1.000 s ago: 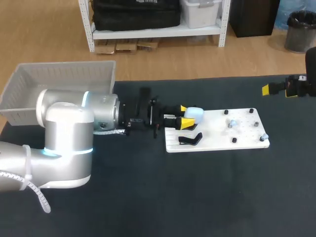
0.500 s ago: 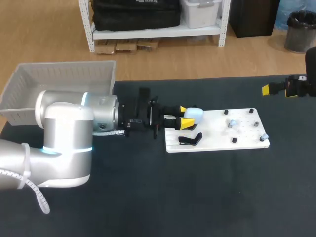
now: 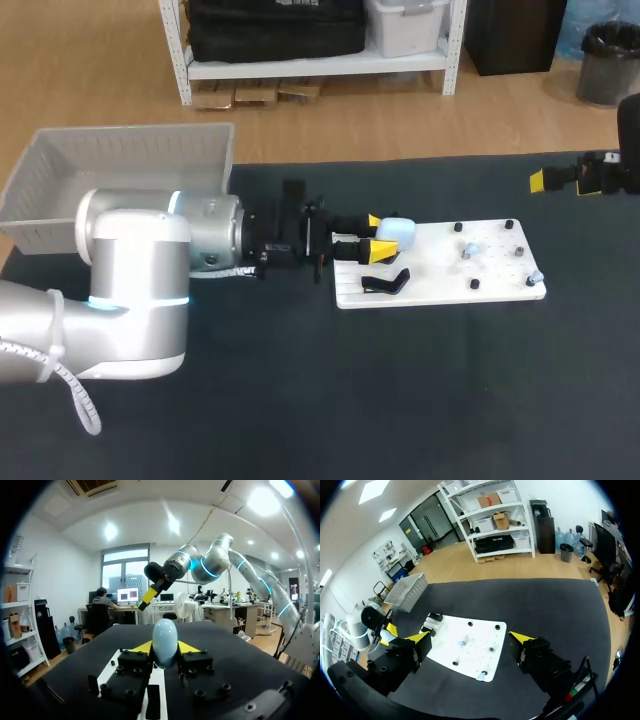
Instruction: Pick up each earbud case from the left stands, insert the matching earbuds, close the lid, and place the case in the box.
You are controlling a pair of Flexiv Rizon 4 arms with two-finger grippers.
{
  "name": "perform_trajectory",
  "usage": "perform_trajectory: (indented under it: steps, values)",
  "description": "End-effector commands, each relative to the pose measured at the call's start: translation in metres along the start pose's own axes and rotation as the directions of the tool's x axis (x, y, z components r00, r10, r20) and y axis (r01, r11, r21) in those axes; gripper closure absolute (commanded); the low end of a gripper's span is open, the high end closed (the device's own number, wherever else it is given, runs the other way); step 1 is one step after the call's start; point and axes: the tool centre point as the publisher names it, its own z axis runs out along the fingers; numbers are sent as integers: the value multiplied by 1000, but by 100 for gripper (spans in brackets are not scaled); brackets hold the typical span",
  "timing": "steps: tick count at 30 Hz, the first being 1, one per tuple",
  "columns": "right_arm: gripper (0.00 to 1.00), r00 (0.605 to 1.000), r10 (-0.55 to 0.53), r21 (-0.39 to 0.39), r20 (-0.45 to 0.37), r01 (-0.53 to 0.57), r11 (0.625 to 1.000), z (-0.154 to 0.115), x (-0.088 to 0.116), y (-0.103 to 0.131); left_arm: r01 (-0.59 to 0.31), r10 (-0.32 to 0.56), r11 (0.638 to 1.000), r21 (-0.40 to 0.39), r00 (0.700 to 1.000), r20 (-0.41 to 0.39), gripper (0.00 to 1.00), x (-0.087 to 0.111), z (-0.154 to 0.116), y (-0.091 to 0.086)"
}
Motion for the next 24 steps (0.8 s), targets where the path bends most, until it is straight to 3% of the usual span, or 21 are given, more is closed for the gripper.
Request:
perform_trajectory:
  steps: [1,10,24]
  values:
    - [0,999,-33,-4,9,33,999,-18,12,14,3,-3,1000,5,1000,24,100,5,6,-1]
    - [0,991,-133,-53,-30,131,990,-27,39,70,-21,21,1000,1,998,58,100,2,13,-1]
    - [0,983,-110,-121,-144,93,988,-15,56,125,-40,40,999,-5,996,78,100,9,14,3]
